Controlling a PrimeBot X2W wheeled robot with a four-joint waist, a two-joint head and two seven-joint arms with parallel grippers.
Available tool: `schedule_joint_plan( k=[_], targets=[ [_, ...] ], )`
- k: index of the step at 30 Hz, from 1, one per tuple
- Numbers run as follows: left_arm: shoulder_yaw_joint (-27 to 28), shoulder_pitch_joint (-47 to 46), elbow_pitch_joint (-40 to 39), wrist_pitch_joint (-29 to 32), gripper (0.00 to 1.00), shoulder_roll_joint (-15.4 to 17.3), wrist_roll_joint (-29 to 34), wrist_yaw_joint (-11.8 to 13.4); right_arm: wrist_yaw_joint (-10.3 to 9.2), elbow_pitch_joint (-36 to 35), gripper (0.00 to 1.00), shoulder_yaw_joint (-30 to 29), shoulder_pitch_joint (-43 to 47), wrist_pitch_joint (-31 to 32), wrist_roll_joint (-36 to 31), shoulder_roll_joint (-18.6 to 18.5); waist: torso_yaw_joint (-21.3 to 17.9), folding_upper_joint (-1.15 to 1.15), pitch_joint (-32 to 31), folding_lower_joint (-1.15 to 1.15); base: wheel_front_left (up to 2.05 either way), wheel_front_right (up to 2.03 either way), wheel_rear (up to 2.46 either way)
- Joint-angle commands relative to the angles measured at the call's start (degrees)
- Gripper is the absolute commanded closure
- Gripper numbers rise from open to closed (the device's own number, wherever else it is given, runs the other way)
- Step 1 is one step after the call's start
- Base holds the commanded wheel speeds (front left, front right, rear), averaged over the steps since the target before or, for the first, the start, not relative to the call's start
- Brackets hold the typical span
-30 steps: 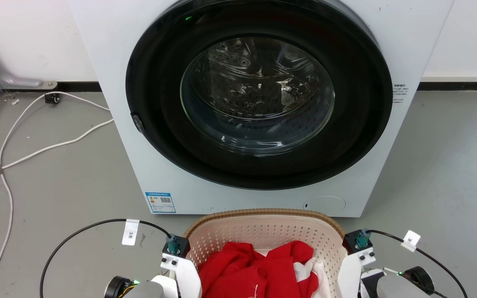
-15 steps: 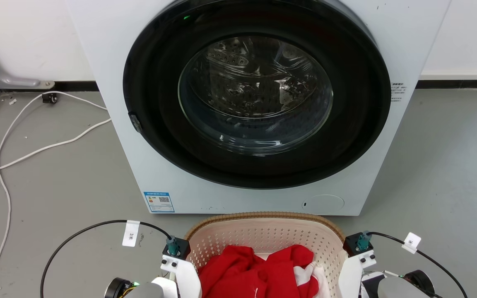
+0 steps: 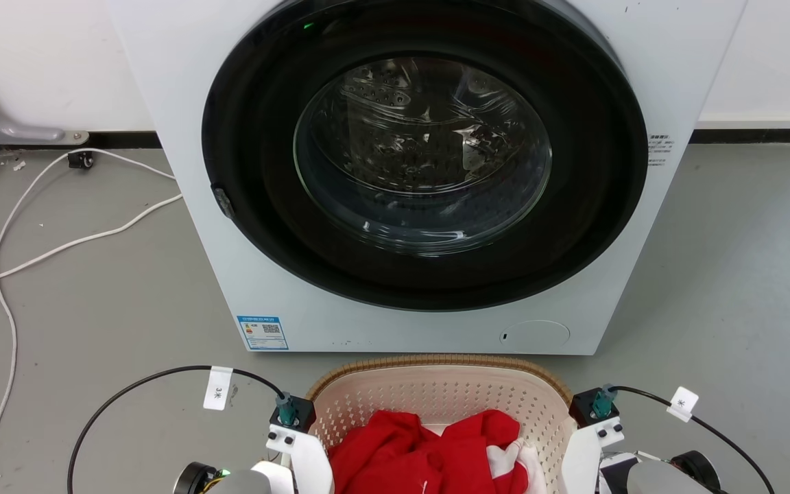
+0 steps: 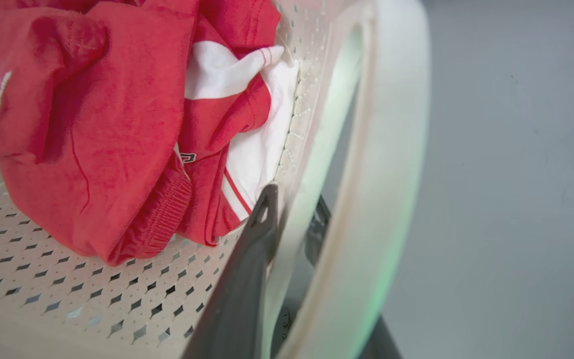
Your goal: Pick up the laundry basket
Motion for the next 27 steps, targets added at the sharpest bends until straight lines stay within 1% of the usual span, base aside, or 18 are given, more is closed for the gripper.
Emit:
schedule_joint_plan(
  k=[1, 27],
  targets=[
    [-0.3, -0.7, 0.2, 0.0, 1.00, 1.3, -0.1, -0.1, -0.06, 0.0, 1.00, 0.5, 0.0, 0.2, 0.0, -1.4, 0.0, 0.00, 0.0, 0.00, 0.00, 0.00, 0.00],
    [-4.3, -1.2, 0.4, -0.3, 1.00, 1.9, -4.1, -0.1, -0.06, 0.0, 1.00, 4.4, -0.6, 0.4, 4.6, -2.2, 0.0, 0.00, 0.3, 0.00, 0.00, 0.00, 0.00]
  ],
)
